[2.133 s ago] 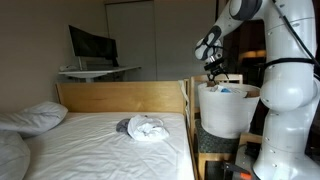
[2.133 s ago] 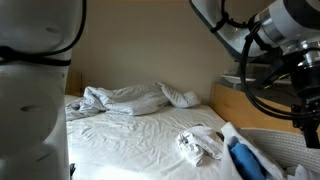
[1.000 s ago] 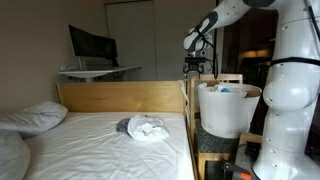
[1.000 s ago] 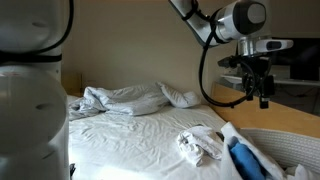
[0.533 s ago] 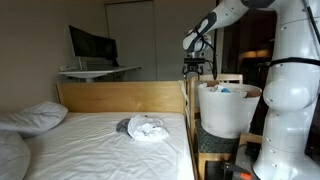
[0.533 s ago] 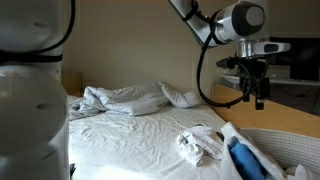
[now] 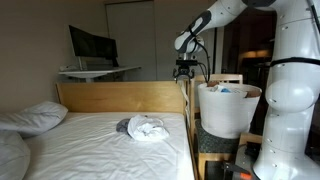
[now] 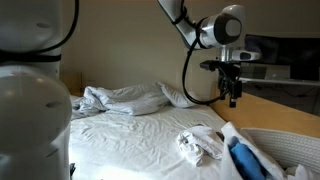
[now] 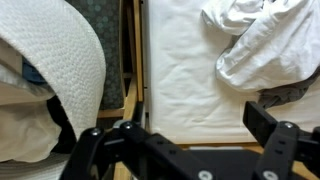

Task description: Put the clothes on the bed in the laundry hamper

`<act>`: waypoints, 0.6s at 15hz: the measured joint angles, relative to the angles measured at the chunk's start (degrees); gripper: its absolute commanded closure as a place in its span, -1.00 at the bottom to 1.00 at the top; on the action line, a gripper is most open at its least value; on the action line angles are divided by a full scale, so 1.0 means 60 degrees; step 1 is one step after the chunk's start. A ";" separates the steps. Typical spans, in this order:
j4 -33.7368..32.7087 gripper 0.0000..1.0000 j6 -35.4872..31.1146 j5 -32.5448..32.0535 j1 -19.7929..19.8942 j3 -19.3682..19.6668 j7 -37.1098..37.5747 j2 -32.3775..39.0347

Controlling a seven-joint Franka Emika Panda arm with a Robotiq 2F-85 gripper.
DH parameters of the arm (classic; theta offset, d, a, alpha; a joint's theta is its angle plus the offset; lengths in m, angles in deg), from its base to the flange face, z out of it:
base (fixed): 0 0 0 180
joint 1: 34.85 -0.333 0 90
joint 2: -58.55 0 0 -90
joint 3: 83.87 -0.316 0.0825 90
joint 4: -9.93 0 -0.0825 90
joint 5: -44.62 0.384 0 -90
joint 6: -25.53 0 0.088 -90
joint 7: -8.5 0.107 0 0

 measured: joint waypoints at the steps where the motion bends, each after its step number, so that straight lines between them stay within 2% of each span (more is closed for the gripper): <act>1: 0.0097 -1.00 -0.0003 -0.0031 -0.0075 -0.0074 -0.0013 0.0006; 6: 0.0838 -1.00 -0.0165 -0.0302 -0.0365 -0.0328 -0.0100 0.0124; 9: 0.0847 -1.00 -0.0168 -0.0312 -0.0393 -0.0322 -0.0106 0.0182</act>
